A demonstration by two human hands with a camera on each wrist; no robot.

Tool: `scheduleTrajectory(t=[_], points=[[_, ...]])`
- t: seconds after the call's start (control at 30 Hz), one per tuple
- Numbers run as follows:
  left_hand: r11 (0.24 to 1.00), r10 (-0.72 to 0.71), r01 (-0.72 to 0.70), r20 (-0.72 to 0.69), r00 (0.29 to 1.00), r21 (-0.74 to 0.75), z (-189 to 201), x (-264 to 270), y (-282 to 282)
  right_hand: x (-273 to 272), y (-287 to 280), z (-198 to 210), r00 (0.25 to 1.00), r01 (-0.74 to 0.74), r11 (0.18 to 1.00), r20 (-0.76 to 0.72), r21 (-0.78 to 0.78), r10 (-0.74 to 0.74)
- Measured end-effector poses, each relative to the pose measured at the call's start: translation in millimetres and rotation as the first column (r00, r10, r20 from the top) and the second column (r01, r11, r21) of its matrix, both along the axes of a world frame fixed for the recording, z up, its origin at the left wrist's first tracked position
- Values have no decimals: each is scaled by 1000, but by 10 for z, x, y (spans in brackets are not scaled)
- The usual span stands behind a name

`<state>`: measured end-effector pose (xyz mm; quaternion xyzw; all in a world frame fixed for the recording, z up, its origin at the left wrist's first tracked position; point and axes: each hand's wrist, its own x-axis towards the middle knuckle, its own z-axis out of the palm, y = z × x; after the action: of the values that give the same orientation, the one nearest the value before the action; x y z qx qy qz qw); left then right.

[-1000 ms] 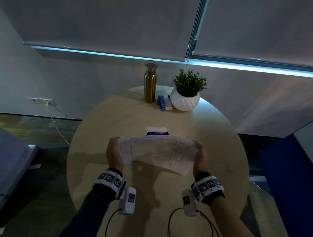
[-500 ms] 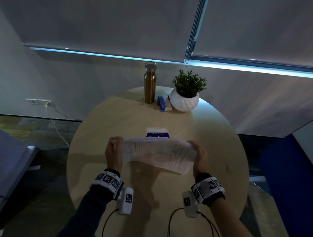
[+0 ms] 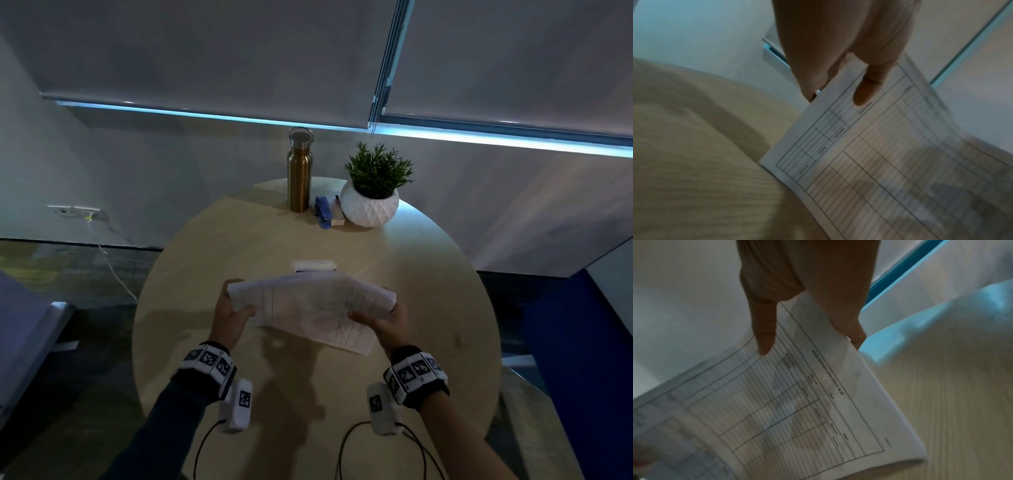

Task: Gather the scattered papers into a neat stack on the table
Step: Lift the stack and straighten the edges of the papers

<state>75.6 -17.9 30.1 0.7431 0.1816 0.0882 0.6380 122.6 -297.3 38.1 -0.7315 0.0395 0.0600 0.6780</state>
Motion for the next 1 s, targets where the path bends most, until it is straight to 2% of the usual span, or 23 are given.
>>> scheduleTrajectory(t=[0.1, 0.17, 0.3, 0.43, 0.57, 0.7, 0.8, 0.87, 0.93, 1.0], points=[[998, 13, -12, -16, 1000, 61, 40, 58, -40, 77, 27, 25, 998, -28, 999, 49, -44, 31], [997, 39, -40, 17, 999, 66, 88, 78, -40, 115, 13, 38, 994, -28, 1000, 102, 9, 27], [995, 93, -88, 108, 990, -51, 117, 56, 24, 118, -73, 25, 990, -29, 999, 142, 43, 23], [985, 36, -16, 110, 993, -173, 24, -9, -7, 98, 1, -78, 999, 43, 996, 14, 77, -44], [985, 8, 21, 164, 986, -174, 10, 14, -52, 110, 89, -76, 991, 129, 982, -37, 138, -125], [983, 93, -77, 86, 992, -169, -46, 96, -33, 152, 146, -3, 969, 237, 963, -100, 129, -225], [980, 135, -121, 77, 988, -157, -30, 161, -40, 172, 140, 12, 972, 226, 967, -96, 120, -215], [986, 97, -81, 103, 990, -145, 19, 165, -34, 133, 117, 19, 988, 154, 983, -34, 98, -151], [992, -7, 22, 122, 993, -122, -36, 139, 50, 104, 47, -57, 998, 54, 998, -11, 29, -54], [991, -133, 130, 83, 988, 41, -161, 100, 164, 102, -16, -174, 999, -5, 993, 40, -119, 10]])
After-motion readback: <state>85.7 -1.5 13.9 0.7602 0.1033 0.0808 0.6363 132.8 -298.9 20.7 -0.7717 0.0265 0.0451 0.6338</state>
